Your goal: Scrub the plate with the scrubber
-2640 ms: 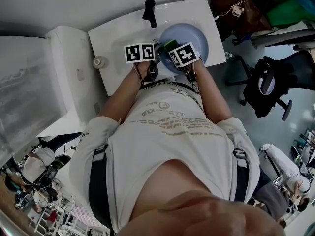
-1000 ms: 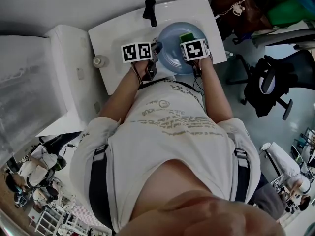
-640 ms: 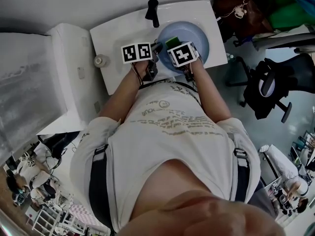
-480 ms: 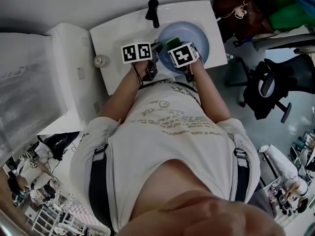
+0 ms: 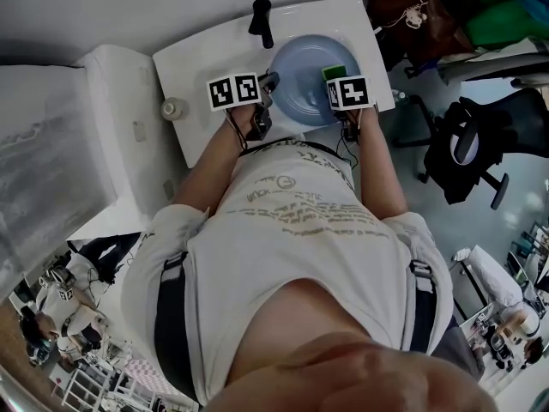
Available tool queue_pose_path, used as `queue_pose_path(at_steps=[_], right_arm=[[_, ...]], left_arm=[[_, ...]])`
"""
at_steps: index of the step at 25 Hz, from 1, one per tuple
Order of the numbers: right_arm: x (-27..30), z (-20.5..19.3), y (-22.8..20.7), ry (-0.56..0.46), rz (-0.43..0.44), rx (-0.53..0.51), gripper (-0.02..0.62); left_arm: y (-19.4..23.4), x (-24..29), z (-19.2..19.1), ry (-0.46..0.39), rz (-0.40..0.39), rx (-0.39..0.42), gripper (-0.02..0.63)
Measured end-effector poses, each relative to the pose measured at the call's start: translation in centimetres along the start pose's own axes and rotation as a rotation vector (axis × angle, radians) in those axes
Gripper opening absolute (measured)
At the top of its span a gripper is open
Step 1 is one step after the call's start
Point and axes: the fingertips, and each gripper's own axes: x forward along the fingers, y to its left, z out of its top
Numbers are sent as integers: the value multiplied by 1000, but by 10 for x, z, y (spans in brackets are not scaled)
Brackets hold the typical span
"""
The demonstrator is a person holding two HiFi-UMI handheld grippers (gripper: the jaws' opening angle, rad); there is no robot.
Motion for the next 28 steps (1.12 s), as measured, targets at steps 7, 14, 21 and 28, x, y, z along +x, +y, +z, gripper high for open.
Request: queue_pose_path(at_steps=[7,14,21,28], right_arm=[[-6,4,60,-18,108,-95,255],[-2,-7,98,21,138,-224,255],[-2,-10,70,20,73,-189,255],[-4,-19,39,22,36,-96,255]], left_arm=[[-2,2,1,-10,5,-14,44],[3,-2,-2,-24,6,-52,44],[8,-7,-4,-32,10,-61,44],[16,-8,-9,-16,27,-75,44]])
